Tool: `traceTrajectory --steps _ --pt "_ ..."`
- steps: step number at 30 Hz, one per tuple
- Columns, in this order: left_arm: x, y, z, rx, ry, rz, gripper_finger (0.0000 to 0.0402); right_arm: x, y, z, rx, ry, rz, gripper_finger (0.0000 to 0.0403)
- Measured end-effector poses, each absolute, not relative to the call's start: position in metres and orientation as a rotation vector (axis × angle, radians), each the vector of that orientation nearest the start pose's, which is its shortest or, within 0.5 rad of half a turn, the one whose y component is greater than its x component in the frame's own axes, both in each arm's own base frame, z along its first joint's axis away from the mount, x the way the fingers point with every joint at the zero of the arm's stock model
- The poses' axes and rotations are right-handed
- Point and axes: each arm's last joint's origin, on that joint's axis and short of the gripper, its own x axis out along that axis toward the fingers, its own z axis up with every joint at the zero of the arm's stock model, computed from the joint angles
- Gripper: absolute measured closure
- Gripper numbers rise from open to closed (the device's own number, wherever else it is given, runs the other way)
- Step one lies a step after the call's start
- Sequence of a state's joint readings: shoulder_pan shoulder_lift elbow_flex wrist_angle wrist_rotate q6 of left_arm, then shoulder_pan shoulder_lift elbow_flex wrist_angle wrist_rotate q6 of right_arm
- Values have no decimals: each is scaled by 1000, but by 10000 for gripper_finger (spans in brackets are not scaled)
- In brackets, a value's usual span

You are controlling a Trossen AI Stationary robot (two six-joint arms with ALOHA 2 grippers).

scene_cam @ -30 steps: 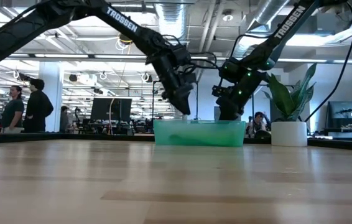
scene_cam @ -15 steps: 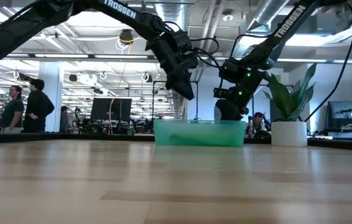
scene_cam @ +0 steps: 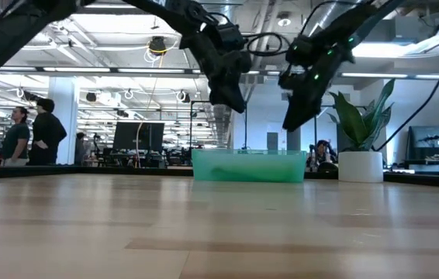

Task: Roll microfiber towels into tight, uniform cylinder then place into a basket
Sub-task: Return to Home Position

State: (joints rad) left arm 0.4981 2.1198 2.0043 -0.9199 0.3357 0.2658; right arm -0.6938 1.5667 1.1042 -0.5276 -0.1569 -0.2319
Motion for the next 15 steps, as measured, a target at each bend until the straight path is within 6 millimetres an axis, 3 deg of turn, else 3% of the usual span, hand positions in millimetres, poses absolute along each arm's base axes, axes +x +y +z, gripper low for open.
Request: traceTrajectory --steps 7,15 --pt "388 163 258 -184 918 29 331 233 -132 237 185 817 -253 154" --pt "342 84 239 -154 768 49 331 219 -61 231 156 629 -87 154"
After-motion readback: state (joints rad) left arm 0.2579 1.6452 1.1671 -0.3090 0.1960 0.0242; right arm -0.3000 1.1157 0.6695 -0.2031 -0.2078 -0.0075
